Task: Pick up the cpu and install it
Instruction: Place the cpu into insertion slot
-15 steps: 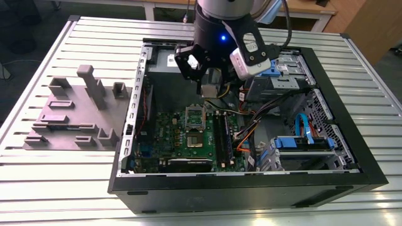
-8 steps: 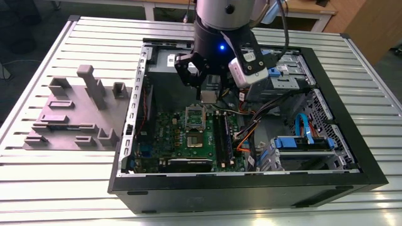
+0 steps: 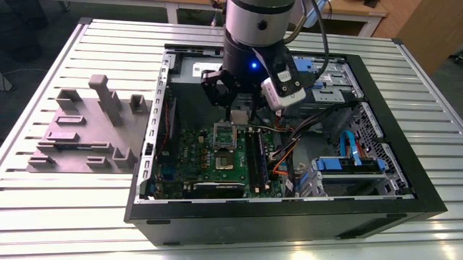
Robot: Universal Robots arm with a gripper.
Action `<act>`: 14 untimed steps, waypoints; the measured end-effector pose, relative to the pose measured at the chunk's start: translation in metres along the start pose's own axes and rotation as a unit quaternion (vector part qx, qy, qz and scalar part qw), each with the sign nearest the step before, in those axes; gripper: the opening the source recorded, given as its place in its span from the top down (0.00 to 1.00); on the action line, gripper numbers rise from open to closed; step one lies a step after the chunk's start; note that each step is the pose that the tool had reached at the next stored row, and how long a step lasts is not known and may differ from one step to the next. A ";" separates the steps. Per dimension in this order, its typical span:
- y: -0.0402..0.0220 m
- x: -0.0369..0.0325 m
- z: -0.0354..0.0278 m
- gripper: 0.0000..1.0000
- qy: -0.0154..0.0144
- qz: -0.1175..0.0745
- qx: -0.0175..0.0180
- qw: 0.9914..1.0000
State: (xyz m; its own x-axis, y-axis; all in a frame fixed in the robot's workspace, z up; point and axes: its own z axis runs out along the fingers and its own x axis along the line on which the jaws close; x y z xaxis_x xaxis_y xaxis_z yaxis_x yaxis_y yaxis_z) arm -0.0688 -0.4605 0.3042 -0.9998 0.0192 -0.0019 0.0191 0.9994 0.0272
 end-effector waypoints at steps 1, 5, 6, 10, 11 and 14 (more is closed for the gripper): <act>-0.0002 0.0000 0.0018 0.53 0.000 0.000 0.000 1.000; -0.0012 -0.0001 0.0091 0.53 0.000 0.000 0.000 1.000; -0.0012 -0.0001 0.0109 0.53 0.000 0.000 0.000 1.000; -0.0014 -0.0001 0.0182 0.53 0.000 -0.003 0.000 1.000; -0.0015 0.0001 0.0200 0.53 0.000 -0.004 0.000 1.000; -0.0024 0.0011 0.0254 0.53 0.000 -0.008 0.000 1.000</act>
State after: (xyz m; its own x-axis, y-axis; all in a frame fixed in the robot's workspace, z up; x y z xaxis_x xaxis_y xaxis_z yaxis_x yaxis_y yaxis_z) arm -0.0699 -0.4621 0.2788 -1.0000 0.0027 -0.0015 0.0027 0.9996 0.0272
